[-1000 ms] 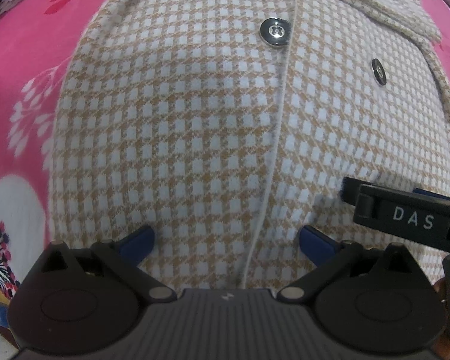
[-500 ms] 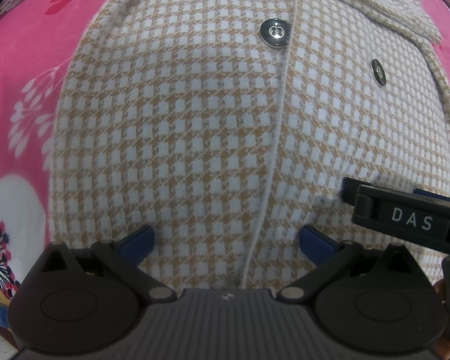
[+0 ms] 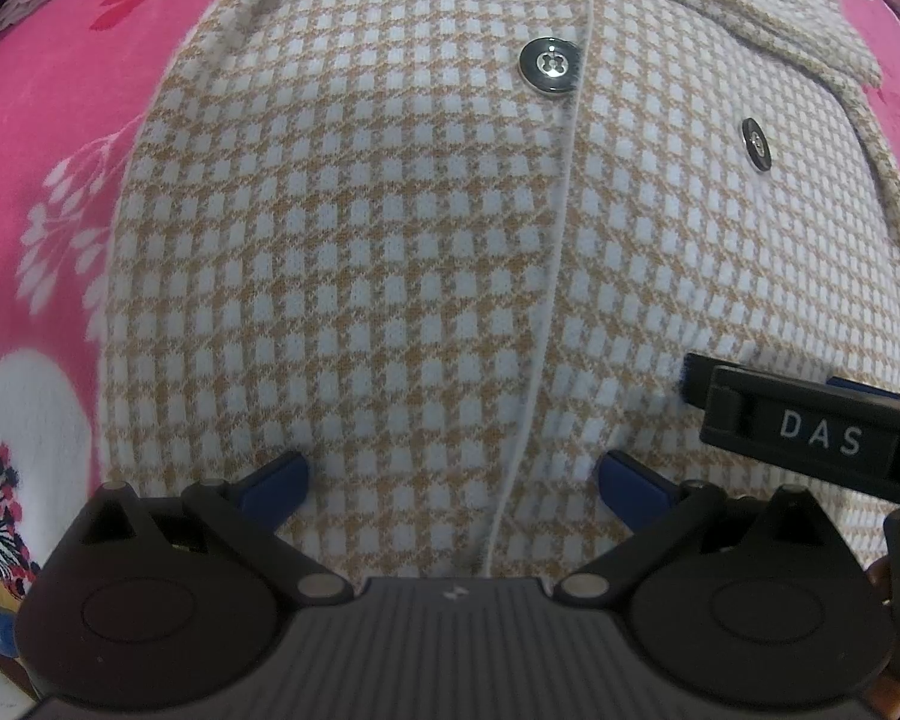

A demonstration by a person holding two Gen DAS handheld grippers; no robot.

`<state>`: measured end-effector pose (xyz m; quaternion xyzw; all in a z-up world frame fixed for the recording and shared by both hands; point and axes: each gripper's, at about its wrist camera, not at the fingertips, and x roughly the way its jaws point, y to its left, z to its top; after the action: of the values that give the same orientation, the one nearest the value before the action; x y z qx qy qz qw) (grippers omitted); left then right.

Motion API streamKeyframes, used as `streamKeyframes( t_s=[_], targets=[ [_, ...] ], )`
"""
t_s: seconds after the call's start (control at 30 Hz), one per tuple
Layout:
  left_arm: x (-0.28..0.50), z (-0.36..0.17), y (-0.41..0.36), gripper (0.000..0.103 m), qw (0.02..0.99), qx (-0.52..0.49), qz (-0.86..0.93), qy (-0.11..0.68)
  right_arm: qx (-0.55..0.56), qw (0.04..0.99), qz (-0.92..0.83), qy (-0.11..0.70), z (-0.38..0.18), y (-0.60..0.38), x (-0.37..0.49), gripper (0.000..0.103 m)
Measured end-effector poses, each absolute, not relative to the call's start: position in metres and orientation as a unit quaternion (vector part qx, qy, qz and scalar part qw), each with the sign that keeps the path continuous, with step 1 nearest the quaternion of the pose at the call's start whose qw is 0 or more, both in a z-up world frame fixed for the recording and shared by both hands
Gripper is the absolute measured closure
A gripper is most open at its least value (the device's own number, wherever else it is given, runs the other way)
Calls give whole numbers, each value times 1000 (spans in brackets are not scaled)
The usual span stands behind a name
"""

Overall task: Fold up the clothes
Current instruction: 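Lower both open grippers onto the cardigan front and press it flat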

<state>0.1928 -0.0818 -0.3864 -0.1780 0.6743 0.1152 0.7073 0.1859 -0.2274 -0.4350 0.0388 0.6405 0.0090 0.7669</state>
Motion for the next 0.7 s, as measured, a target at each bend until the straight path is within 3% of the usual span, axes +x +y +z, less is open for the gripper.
streamKeyframes(
  t_s=[0.7],
  targets=[
    [187,-378,-86,0,711,-174,115,672,40,771,7,635,-438,-222,171,1]
  ],
)
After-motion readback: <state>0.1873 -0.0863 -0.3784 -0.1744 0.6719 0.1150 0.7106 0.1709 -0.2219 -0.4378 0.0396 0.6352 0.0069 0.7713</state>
